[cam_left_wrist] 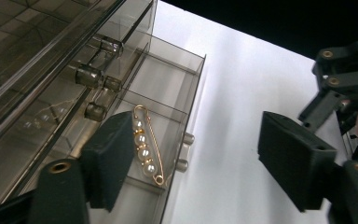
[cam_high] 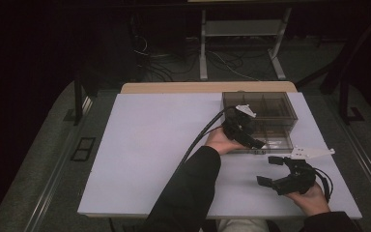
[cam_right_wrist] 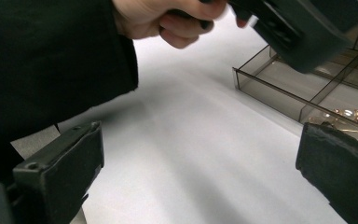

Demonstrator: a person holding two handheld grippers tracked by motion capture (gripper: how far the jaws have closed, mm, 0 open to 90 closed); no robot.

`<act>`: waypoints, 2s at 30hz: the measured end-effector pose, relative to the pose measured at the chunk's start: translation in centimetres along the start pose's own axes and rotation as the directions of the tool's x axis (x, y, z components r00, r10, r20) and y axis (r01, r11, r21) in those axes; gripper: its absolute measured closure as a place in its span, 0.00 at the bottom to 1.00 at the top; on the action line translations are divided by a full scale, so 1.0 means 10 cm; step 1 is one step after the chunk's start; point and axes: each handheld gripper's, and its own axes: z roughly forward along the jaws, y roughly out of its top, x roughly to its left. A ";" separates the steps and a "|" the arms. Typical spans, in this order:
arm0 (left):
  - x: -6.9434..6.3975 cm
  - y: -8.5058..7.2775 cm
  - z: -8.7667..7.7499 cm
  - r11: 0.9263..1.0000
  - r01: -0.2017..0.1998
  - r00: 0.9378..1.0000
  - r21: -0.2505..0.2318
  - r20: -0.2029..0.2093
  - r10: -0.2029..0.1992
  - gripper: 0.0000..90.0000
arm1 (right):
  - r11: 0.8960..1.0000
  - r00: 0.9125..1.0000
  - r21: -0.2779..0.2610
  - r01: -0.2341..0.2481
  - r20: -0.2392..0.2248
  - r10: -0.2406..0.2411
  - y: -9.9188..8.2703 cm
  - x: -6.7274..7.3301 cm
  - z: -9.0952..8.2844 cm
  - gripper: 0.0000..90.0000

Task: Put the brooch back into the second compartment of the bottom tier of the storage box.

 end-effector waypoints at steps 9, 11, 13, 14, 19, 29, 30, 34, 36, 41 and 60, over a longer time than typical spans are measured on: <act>-0.03 -0.02 -0.24 1.000 0.010 1.000 -0.024 -0.011 -0.010 0.15 | 1.000 1.000 0.004 0.002 0.002 -0.002 0.00 0.00 0.00 0.01; -0.05 -0.03 -0.28 1.000 0.016 1.000 -0.026 -0.018 -0.017 0.14 | 1.000 1.000 0.004 0.002 0.001 -0.002 0.00 0.00 0.00 0.01; -0.06 -0.03 -0.33 1.000 0.011 1.000 -0.020 -0.021 -0.011 0.10 | 1.000 1.000 0.004 0.004 0.002 -0.004 0.00 0.00 0.00 0.01; -0.07 -0.04 -0.36 1.000 0.011 1.000 -0.016 -0.025 -0.011 0.09 | 1.000 1.000 0.004 0.006 0.002 -0.006 -0.01 0.00 0.00 0.01; -0.10 -0.09 -0.45 1.000 0.012 0.998 -0.020 -0.059 -0.013 0.00 | 1.000 1.000 0.004 0.004 0.004 -0.004 -0.01 0.00 0.00 0.01; -0.18 -0.20 -0.69 0.999 -0.004 0.996 -0.039 -0.087 0.000 0.00 | 1.000 1.000 0.006 -0.002 0.006 0.002 -0.02 0.00 -0.01 0.01; -0.19 -0.21 -0.72 0.999 -0.008 0.996 -0.042 -0.089 0.005 0.00 | 1.000 1.000 0.005 -0.001 0.008 0.001 -0.02 0.00 0.00 0.01; -0.23 -0.26 -0.79 0.999 -0.017 0.996 -0.045 -0.090 0.013 0.00 | 1.000 1.000 0.007 0.003 0.009 -0.003 -0.02 -0.01 0.00 0.01; -0.25 -0.28 -0.83 0.999 -0.022 0.996 -0.049 -0.092 0.017 0.00 | 1.000 1.000 0.008 0.002 0.009 -0.002 -0.02 -0.01 0.00 0.01; -0.30 -0.32 -0.90 0.998 -0.036 0.995 -0.059 -0.095 0.030 0.00 | 1.000 1.000 0.007 -0.001 0.010 0.001 -0.02 -0.01 0.00 0.01; -0.42 -0.83 -1.29 0.995 -0.021 0.989 -0.100 -0.147 0.006 0.00 | 1.000 1.000 0.017 0.004 0.013 -0.004 -0.03 -0.01 0.02 0.01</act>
